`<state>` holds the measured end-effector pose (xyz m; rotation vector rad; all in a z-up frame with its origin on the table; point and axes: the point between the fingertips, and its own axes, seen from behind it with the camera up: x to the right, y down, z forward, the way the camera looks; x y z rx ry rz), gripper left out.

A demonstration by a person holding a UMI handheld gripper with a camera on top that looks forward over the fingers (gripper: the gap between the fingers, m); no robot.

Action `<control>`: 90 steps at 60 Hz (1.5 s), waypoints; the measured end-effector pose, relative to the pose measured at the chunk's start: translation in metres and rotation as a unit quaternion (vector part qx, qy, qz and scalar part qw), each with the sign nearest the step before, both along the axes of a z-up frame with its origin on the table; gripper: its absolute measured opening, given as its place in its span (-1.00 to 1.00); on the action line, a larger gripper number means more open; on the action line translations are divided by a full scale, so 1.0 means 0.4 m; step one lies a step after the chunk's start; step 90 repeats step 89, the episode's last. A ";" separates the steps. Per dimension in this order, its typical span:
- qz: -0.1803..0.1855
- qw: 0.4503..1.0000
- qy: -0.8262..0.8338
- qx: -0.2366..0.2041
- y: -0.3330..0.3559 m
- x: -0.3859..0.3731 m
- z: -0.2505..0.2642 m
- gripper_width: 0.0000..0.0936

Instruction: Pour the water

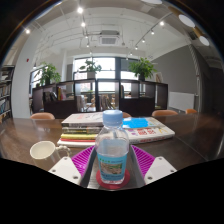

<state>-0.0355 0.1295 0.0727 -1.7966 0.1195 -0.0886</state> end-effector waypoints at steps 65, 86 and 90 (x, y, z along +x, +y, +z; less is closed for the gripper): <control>-0.038 0.999 0.000 -0.009 -0.644 0.098 0.170 0.78; -0.022 1.000 -0.002 -0.008 -0.676 0.084 0.189 0.78; -0.022 1.000 -0.004 -0.009 -0.679 0.083 0.190 0.79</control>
